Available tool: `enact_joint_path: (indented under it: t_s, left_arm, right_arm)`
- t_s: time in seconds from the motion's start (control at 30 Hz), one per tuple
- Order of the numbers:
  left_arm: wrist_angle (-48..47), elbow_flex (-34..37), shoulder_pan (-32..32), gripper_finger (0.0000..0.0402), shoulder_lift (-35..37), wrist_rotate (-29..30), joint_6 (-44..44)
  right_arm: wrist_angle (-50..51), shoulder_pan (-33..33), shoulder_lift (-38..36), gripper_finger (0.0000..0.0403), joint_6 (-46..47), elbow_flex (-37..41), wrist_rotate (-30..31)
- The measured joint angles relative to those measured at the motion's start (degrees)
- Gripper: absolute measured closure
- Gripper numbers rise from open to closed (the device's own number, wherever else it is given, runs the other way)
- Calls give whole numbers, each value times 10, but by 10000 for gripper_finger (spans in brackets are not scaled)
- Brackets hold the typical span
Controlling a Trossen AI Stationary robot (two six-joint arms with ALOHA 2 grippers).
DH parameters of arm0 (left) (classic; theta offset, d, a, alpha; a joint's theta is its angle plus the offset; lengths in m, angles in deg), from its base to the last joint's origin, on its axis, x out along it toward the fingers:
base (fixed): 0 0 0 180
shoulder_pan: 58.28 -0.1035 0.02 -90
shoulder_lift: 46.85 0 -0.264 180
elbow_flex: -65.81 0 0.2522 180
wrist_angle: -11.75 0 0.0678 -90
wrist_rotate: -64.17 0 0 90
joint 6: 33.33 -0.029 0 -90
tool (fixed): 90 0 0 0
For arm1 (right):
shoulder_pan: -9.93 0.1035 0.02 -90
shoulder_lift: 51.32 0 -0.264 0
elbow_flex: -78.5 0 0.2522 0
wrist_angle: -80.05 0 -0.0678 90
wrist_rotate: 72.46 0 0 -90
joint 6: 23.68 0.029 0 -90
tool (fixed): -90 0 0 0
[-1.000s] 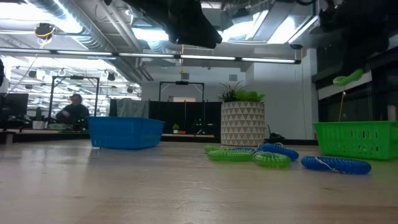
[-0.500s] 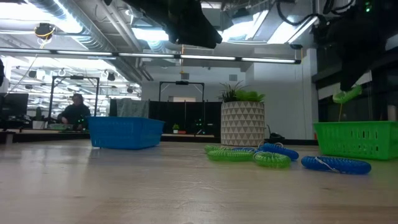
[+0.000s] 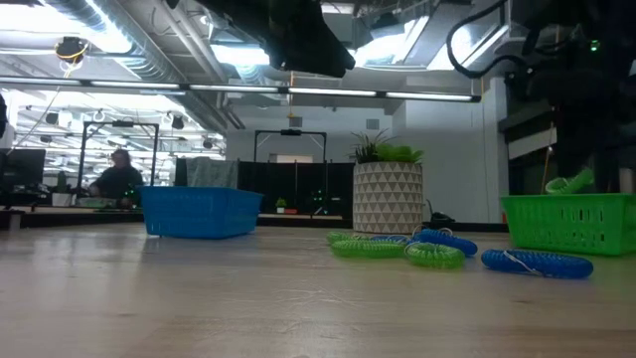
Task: Sort items
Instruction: Put the green spring keychain into the green bin
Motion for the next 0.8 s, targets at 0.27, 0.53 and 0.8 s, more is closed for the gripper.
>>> enact_joint_path:
  t_s: [0.27,0.53,0.8]
  left_arm:
    - [0,0,0,187,0,0,0]
    - [0,0,0,187,0,0,0]
    - [0,0,0,187,0,0,0]
  right_arm:
    - [1,0,0,396,1,0,0]
    - [1,0,0,367,0,0,0]
    - [1,0,0,320,19,0,0]
